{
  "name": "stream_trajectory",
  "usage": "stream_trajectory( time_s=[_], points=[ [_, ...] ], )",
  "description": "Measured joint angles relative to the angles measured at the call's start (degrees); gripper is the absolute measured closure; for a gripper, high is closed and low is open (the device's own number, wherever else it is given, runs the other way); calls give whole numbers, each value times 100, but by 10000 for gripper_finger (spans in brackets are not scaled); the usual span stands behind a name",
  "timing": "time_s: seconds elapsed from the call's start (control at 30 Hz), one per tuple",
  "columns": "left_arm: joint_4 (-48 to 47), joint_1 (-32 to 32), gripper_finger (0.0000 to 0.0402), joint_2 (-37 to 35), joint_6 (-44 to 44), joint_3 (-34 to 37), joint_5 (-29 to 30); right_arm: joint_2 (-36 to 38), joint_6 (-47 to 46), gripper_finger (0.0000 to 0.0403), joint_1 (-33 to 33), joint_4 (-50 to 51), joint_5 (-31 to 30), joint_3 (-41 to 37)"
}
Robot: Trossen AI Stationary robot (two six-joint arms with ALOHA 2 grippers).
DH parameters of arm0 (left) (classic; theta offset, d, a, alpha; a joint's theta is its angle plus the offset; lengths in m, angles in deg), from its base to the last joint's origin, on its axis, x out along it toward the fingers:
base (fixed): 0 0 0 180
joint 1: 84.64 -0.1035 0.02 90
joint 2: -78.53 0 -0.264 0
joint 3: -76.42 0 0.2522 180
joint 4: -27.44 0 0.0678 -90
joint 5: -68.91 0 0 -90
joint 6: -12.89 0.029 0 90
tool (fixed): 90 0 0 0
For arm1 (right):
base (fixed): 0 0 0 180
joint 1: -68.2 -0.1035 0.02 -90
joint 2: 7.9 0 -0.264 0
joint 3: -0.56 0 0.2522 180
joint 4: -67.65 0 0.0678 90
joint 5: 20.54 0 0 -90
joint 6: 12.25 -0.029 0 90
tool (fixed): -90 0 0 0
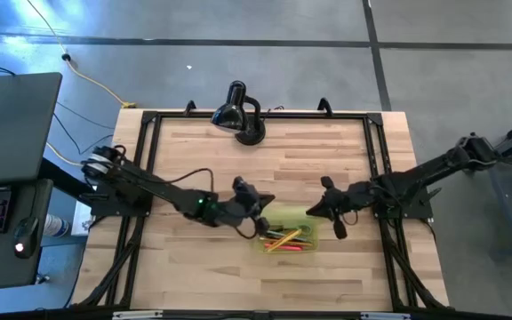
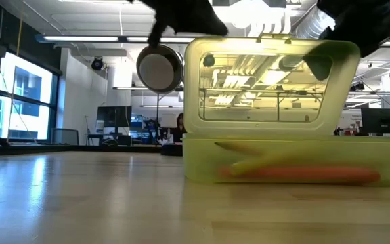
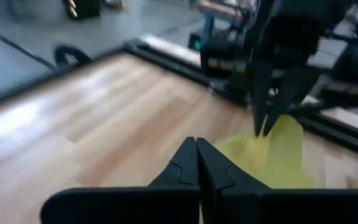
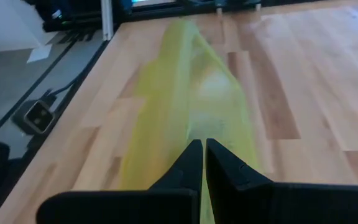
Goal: Pick & place school supplies into a supply box
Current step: Close the yellow supply box
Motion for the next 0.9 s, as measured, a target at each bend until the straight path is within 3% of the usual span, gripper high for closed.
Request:
stream_trajectory(
  time_s=[0.3,0.53,0.9],
  points=[
    [362,33,388,633,-537,-4,-1359,-459,-495,403,-801,114,-402,0],
    [331,341,390,920,-961,-7,-1465,-1270,-1071,403,-1079,101,-932,0],
    [316,649,389,1466,-1435,-7,-1653,-2259,-1340,403,-1472,-872,-800,-2]
  ],
)
